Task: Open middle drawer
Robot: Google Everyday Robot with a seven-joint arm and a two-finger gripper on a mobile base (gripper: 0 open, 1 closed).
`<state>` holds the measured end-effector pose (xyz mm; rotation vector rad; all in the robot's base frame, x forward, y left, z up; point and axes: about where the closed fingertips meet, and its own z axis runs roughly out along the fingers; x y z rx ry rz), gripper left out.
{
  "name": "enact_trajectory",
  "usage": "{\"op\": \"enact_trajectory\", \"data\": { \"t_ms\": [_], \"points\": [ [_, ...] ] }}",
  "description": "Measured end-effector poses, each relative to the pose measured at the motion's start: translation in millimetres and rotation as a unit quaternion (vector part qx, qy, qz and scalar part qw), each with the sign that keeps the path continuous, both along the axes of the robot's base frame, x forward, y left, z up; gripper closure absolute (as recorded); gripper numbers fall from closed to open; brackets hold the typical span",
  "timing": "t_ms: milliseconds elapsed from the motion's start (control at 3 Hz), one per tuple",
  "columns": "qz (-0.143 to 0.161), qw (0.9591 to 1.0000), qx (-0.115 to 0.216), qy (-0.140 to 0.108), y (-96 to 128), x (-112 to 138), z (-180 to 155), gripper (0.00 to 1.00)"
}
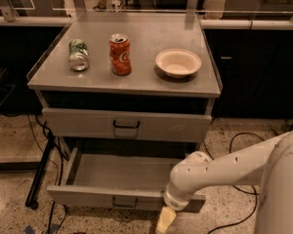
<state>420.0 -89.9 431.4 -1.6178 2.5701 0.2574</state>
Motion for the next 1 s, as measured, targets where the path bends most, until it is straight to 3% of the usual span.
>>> {"op": "enact_trajectory", "data": {
  "t_ms": [333,667,1000],
  "points": [
    [0.013,0.9989,-0.008,0.043,7,-4,-34,0.00],
    [0.016,0.9985,-0.010,0.052,8,-5,-36,0.00],
    [0.013,0.9982,-0.006,0.058,-7,-38,-6,0.00]
  ]
}}
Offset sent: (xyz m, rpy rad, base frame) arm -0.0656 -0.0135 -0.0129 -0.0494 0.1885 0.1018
